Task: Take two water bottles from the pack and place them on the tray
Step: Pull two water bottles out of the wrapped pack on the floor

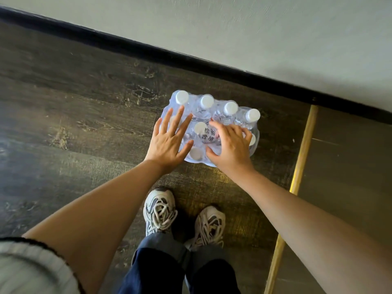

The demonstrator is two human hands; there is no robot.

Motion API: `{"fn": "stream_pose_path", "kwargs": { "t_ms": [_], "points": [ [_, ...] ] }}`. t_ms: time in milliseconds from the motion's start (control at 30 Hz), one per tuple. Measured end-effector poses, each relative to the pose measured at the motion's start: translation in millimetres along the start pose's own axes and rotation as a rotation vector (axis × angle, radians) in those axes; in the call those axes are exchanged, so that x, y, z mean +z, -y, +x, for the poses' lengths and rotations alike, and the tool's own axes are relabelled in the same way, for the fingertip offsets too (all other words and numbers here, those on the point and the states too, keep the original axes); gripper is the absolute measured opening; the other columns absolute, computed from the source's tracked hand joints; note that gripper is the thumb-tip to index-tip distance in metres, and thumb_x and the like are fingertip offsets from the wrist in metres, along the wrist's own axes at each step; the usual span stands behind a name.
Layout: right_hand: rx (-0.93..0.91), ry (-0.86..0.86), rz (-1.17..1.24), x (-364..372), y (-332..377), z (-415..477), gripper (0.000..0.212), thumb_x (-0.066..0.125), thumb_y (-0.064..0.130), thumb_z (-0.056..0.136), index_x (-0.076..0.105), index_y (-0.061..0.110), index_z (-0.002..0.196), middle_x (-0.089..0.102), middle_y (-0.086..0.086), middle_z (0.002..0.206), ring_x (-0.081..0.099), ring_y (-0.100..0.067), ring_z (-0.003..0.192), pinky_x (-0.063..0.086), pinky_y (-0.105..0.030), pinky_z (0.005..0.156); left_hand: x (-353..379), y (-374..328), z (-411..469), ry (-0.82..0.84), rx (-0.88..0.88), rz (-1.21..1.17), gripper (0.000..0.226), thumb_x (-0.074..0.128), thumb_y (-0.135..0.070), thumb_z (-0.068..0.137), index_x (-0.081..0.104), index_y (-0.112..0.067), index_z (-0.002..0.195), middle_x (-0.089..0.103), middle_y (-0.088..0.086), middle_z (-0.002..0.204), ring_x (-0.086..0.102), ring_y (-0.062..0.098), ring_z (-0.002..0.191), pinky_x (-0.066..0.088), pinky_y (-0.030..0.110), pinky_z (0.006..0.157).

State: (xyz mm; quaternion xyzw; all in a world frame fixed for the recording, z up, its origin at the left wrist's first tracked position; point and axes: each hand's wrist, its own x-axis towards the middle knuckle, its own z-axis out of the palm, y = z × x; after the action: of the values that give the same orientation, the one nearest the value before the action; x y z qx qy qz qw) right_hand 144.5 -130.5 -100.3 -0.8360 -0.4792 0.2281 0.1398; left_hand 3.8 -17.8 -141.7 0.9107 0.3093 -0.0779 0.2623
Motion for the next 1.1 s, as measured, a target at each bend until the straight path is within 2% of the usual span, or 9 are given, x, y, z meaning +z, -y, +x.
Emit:
{"fn": "stream_pose_path", "kwargs": {
  "t_ms": [133, 300, 400, 533, 633, 733, 833, 933, 1100],
  "points": [
    [-0.052, -0.064, -0.006, -8.0, -4.5, -30.4, 0.016, 0.072, 0.02, 0.071, 0.063, 0.019, 0.084, 0.069, 0.003, 0.08, 0.059, -0.028, 0.094, 0.022, -0.037, 0.087, -3.8, 0.7, -0.3, 0.027, 0.002, 0.012, 0.066, 0.014, -0.054, 0.088, 0.007, -0.028, 0.147, -0.001, 0.004, 0.159, -0.007, 0.025, 0.145, 0.003, 0.047, 0.116],
    [-0.126, -0.056, -0.111, -2.6, -19.0, -58.9, 0.011, 0.077, 0.019, 0.067, 0.067, 0.02, 0.071, 0.073, 0.005, 0.085, 0.063, -0.023, 0.094, 0.025, -0.037, 0.093, -1.1, 0.2, -0.6, 0.013, 0.012, 0.026, 0.067, 0.016, -0.055, 0.088, 0.006, -0.027, 0.147, -0.002, 0.005, 0.158, -0.012, 0.02, 0.142, 0.003, 0.046, 0.116],
    [-0.137, 0.018, -0.116, 3.6, -24.2, -64.9, 0.011, 0.074, 0.024, 0.069, 0.068, 0.02, 0.077, 0.071, 0.002, 0.1, 0.062, -0.023, 0.101, 0.025, -0.039, 0.098, 3.4, 2.3, -0.5, -0.004, 0.016, 0.028, 0.067, 0.018, -0.054, 0.088, 0.006, -0.026, 0.147, -0.001, 0.006, 0.158, -0.01, 0.023, 0.143, 0.004, 0.048, 0.116],
    [-0.116, 0.126, -0.133, 10.6, -20.5, -70.7, 0.03, 0.067, 0.036, 0.071, 0.065, 0.018, 0.094, 0.064, -0.004, 0.113, 0.056, -0.024, 0.112, 0.032, -0.045, 0.101, 6.6, 3.2, 0.6, -0.024, 0.016, 0.026, 0.067, 0.021, -0.054, 0.088, 0.008, -0.025, 0.147, 0.002, 0.008, 0.158, -0.003, 0.029, 0.144, 0.007, 0.049, 0.115],
    [-0.117, 0.085, -0.126, 13.1, -18.5, -76.4, 0.026, 0.062, 0.032, 0.075, 0.063, 0.016, 0.096, 0.063, -0.005, 0.117, 0.055, -0.024, 0.114, 0.034, -0.046, 0.102, 7.9, 4.4, 1.1, -0.032, 0.021, 0.027, 0.068, 0.023, -0.053, 0.088, 0.008, -0.024, 0.147, 0.003, 0.008, 0.158, -0.003, 0.029, 0.144, 0.009, 0.049, 0.115],
    [-0.069, -0.077, -0.025, 8.5, -14.6, -66.4, 0.013, 0.056, 0.018, 0.083, 0.062, 0.014, 0.094, 0.07, -0.002, 0.099, 0.064, -0.019, 0.095, 0.031, -0.034, 0.096, 10.7, 6.1, 1.4, -0.047, 0.024, 0.003, 0.07, 0.026, -0.054, 0.087, 0.009, -0.024, 0.147, 0.004, 0.008, 0.158, -0.004, 0.027, 0.144, 0.012, 0.049, 0.114],
    [0.001, -0.165, 0.044, -0.2, -4.2, -36.0, 0.014, 0.06, 0.007, 0.082, 0.059, 0.013, 0.095, 0.069, -0.001, 0.084, 0.064, -0.019, 0.073, 0.036, -0.033, 0.081, 13.5, 7.0, 1.7, -0.071, 0.026, -0.029, 0.071, 0.028, -0.053, 0.086, 0.012, -0.023, 0.147, 0.007, 0.008, 0.158, -0.004, 0.025, 0.144, 0.016, 0.048, 0.113],
    [0.003, -0.149, 0.001, -3.6, 7.7, 1.5, 0.026, 0.063, 0.004, 0.078, 0.058, 0.01, 0.103, 0.07, -0.006, 0.094, 0.064, -0.025, 0.087, 0.039, -0.039, 0.081, 15.6, 7.5, 2.0, -0.098, 0.032, -0.048, 0.07, 0.03, -0.051, 0.085, 0.015, -0.021, 0.147, 0.011, 0.01, 0.157, 0.002, 0.028, 0.144, 0.02, 0.048, 0.111],
    [-0.043, 0.012, -0.083, 7.4, 18.9, 46.3, 0.035, 0.06, 0.021, 0.082, 0.051, 0.013, 0.115, 0.065, -0.009, 0.104, 0.058, -0.029, 0.1, 0.037, -0.041, 0.086, 18.9, 9.7, 2.5, -0.134, 0.035, -0.052, 0.071, 0.032, -0.051, 0.084, 0.019, -0.02, 0.146, 0.016, 0.01, 0.156, 0.006, 0.027, 0.144, 0.022, 0.045, 0.11]
  ]
}}
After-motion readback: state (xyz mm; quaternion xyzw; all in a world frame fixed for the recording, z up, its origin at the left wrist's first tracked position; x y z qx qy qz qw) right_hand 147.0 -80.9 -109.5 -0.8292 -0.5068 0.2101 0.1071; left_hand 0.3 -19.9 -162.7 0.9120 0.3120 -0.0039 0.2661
